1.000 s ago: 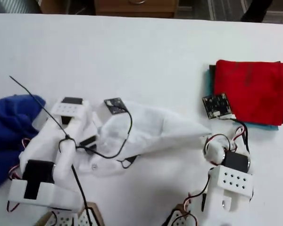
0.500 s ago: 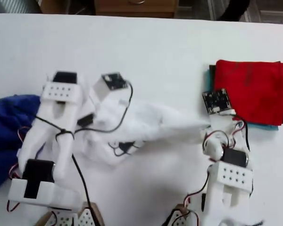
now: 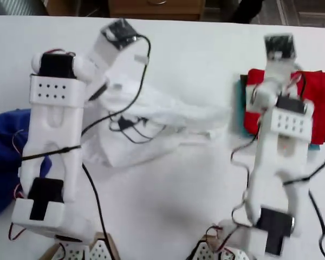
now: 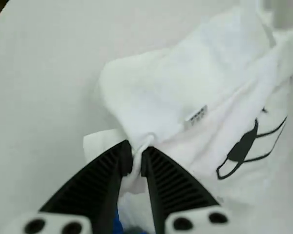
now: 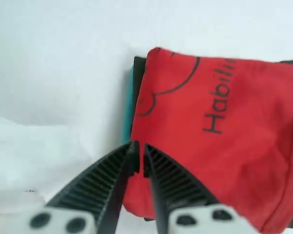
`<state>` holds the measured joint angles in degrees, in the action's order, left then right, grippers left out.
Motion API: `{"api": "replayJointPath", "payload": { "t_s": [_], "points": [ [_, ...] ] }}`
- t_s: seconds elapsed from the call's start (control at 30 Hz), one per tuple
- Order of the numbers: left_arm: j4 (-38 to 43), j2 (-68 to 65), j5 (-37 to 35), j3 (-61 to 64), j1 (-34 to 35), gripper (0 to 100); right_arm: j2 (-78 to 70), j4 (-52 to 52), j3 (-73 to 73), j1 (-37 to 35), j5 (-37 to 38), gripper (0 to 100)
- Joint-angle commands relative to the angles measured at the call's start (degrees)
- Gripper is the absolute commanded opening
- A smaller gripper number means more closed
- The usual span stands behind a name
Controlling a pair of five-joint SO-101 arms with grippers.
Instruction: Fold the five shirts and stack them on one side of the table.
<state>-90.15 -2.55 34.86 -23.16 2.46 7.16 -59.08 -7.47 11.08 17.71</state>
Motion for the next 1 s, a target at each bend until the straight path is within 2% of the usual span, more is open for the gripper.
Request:
{"api": "replayJointPath", "payload": {
  "t_s": [0.0,0.1,0.23,0.43,0.57,0.67,0.83,0.97],
  "points": [
    [0.70,0.44,-6.15,-8.13,-2.55,2,-3.38,-8.40,18.99,-0.40,-0.35,2.0],
    [-2.55,0.09,-5.98,-13.49,-6.07,2,-3.47,-13.05,24.26,-0.84,-0.44,2.0],
    [-7.74,0.00,-3.43,-13.49,-6.77,2,-5.23,-17.10,21.01,-1.54,-0.44,3.8],
    [-5.36,0.00,0.18,-1.89,1.41,3,-12.44,-12.53,13.36,-4.79,-0.44,23.9],
    [-3.16,0.00,0.18,7.34,6.24,3,-18.68,-9.45,16.44,-10.15,-0.97,21.4],
    [-3.16,0.00,0.26,15.08,6.86,3,-23.96,-10.24,23.03,-14.29,-5.19,21.3],
    [-3.08,0.35,0.18,24.57,7.03,3,-34.86,-16.48,32.62,-19.82,-8.00,23.1],
    [-3.08,0.44,-0.26,27.74,8.53,3,-43.74,-22.81,37.10,-20.88,-7.74,23.2]
  ]
}}
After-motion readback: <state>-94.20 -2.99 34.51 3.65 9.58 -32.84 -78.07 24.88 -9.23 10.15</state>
